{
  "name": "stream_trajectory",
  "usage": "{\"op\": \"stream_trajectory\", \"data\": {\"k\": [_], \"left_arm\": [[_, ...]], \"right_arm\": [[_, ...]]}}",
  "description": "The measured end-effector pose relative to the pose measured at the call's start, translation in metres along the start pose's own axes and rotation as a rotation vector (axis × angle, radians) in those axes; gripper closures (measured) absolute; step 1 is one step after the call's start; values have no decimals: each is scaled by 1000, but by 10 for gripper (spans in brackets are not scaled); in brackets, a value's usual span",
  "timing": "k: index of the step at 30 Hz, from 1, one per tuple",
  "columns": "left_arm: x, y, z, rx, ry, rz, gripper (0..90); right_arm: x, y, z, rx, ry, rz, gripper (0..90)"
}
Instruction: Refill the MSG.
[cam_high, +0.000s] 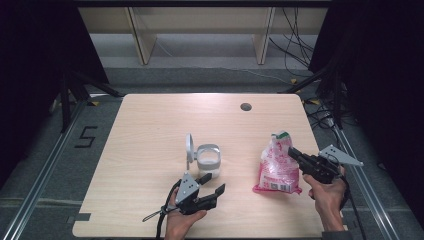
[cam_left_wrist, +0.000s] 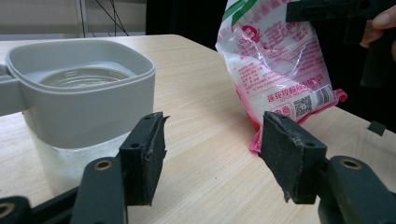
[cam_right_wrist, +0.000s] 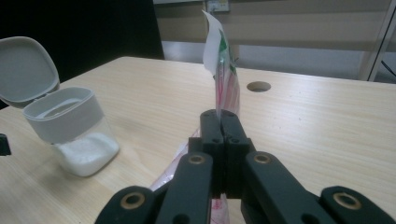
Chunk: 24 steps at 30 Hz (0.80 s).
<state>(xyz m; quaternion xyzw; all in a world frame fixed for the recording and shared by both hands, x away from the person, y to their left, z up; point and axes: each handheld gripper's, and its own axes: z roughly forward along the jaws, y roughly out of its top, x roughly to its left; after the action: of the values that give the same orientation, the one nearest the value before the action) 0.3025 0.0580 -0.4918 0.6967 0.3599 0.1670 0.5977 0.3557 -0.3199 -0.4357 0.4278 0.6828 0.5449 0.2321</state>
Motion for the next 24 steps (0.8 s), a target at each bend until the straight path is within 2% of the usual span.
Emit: {"op": "stream_trajectory", "data": {"k": [2,3,4,5,6,7,8,9,10,11,12,14,15,17,21,22,23,24], "left_arm": [[0,0,0,-11,1,-3,396],[-1,0,-1,-2,10,-4,396],[-1,0,-2,-4,18,-18,396],[-1,0,-2,-7,19,-21,396],[-1,0,-2,-4,21,-18,396],[-1,0,-2,-5,21,-18,396],[-1,0,-3,-4,21,-18,396],[0,0,-3,-3,21,-19,396],[0,0,-2,-13,15,-21,396],[0,0,-2,-14,16,-22,396],[0,0,-3,-12,20,-23,396],[1,1,-4,-12,31,-23,397],[1,1,-4,-11,33,-21,397],[1,1,-4,-11,33,-22,397],[2,1,-4,-10,34,-23,396],[2,1,-4,-8,35,-21,396],[2,1,-4,-5,35,-19,396],[1,1,-4,-5,34,-19,396]], "right_arm": [[-1,0,0,10,5,0,900],[-1,-1,1,-3,1,1,900],[-2,-1,1,6,10,5,900],[-5,0,2,20,11,-18,900],[-4,-1,2,8,1,-17,900],[-5,-1,3,18,9,-5,900],[-7,-1,3,20,-5,-24,900],[-6,-1,3,33,0,13,900],[-7,-2,3,37,-1,23,900],[-9,-3,5,33,-16,9,900],[-13,-3,6,31,4,-13,900],[-14,-3,7,35,0,-14,900],[-11,-3,8,34,-7,15,900],[-14,-3,9,37,-20,-9,900],[-14,-5,10,34,-19,12,900],[-18,-5,9,50,-23,-11,900],[-18,-6,10,49,-22,-5,900],[-16,-7,10,51,-28,25,900]]}}
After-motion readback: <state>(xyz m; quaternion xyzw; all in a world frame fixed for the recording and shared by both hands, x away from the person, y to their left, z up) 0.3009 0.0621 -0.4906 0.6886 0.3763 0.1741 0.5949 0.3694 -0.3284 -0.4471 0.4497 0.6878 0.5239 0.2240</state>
